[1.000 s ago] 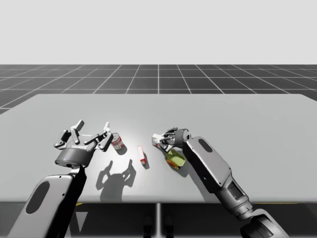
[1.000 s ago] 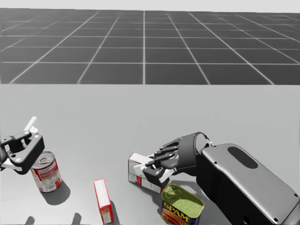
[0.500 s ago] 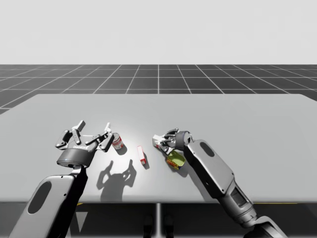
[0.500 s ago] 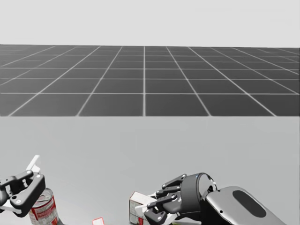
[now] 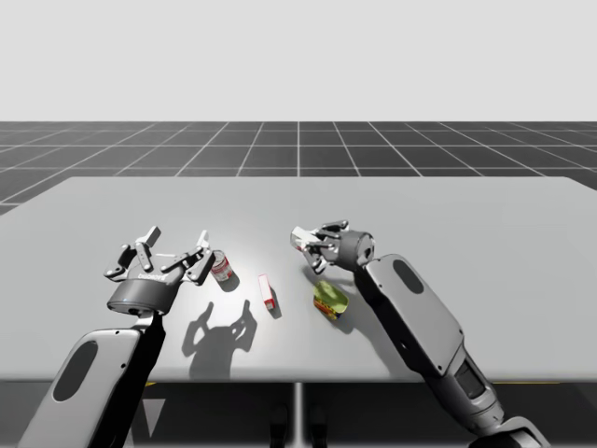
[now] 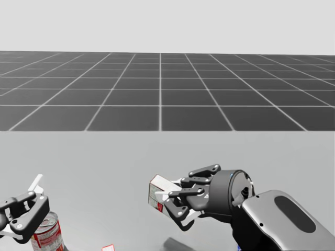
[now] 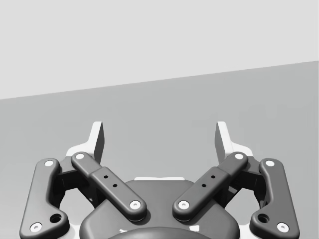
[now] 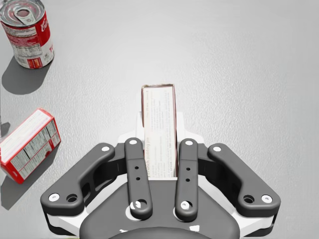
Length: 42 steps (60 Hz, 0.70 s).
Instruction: Pick up the pudding box and lift it.
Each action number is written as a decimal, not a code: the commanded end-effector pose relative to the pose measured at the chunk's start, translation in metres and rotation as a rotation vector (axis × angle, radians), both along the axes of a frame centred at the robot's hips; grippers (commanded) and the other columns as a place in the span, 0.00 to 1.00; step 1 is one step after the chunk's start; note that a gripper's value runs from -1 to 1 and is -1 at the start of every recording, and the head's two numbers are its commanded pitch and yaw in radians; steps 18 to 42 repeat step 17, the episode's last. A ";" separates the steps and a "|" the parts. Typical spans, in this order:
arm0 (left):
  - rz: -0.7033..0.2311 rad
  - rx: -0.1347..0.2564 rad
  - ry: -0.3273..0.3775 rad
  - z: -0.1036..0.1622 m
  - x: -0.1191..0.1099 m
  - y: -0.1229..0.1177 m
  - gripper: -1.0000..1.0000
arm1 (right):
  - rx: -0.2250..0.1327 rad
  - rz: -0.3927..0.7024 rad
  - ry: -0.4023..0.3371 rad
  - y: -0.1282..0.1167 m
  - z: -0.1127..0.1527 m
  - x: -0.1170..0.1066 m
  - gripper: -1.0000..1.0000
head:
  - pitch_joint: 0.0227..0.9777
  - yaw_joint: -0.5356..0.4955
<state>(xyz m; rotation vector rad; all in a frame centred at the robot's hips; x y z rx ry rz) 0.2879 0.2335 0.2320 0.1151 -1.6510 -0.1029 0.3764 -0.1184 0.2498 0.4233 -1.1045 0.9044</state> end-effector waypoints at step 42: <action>0.004 0.009 -0.003 0.000 0.000 -0.001 0.00 | 0.202 -0.220 -0.346 -0.021 0.124 0.004 1.00 | 0.42 0.49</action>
